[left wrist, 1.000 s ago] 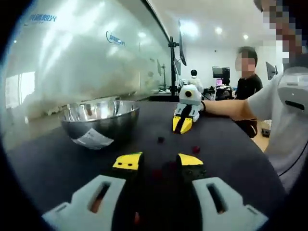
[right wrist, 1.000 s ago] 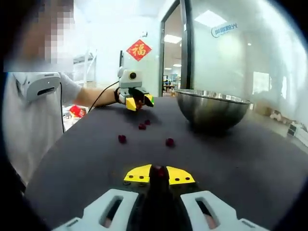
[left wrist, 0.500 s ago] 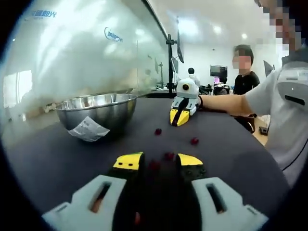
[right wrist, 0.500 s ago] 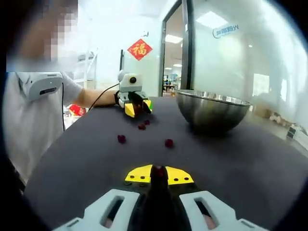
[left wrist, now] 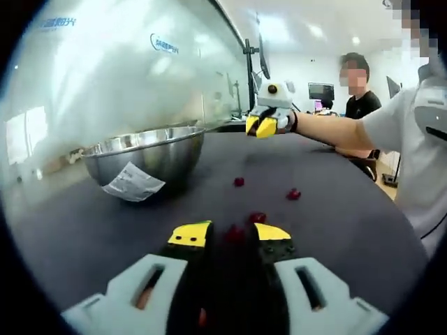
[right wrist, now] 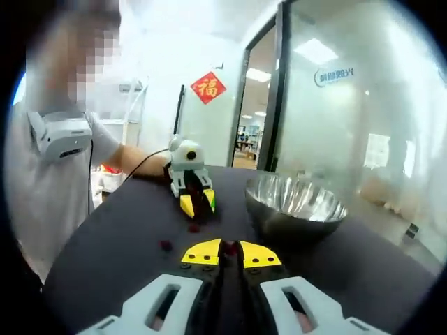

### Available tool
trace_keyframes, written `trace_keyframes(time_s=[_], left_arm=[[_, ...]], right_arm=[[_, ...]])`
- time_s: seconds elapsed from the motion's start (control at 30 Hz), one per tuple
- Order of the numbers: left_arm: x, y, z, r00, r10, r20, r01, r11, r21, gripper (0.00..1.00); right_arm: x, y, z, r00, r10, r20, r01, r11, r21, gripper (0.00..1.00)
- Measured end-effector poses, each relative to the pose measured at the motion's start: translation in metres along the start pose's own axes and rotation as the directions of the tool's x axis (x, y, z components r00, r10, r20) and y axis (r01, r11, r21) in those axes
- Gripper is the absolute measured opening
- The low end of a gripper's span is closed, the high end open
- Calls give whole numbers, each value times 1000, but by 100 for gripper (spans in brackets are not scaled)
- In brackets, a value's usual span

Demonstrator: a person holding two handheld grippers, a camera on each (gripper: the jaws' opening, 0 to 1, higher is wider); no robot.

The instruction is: Pick candy and put bowl

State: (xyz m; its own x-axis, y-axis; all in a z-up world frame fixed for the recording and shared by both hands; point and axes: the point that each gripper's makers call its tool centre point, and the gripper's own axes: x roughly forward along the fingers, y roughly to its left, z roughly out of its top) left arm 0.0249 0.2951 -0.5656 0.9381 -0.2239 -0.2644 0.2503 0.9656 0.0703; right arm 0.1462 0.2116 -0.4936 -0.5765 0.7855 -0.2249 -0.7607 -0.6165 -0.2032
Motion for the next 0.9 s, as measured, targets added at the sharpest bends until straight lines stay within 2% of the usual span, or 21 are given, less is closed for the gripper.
trace_keyframes(time_s=[0.1, 0.33, 0.43, 0.53, 0.67, 0.9], left_arm=[[1, -1, -1, 1000, -7, -7, 7, 1000, 3, 16], [8, -4, -3, 1000, -13, -27, 14, 1000, 18, 16], [11, -5, -7, 999, -12, -48, 14, 1000, 24, 16], [11, -5, -7, 999, -16, -48, 17, 1000, 23, 16], [12, -5, -8, 998, -17, -59, 18, 1000, 25, 10], [12, -8, -9, 997, -35, -62, 37, 999, 24, 6]], right_arm=[[2, -9, 12, 1000, 1, 9, 0, 1000, -13, 4], [11, -33, 29, 1000, -19, 11, 20, 999, -35, 4], [20, -45, 39, 1000, -14, 25, 15, 999, -31, 4], [29, -57, 43, 1000, -19, 8, 20, 999, -42, 4], [42, -69, 42, 1000, -18, -20, 16, 998, -59, 4], [61, -82, 47, 1000, -6, 4, 6, 999, -41, 4]])
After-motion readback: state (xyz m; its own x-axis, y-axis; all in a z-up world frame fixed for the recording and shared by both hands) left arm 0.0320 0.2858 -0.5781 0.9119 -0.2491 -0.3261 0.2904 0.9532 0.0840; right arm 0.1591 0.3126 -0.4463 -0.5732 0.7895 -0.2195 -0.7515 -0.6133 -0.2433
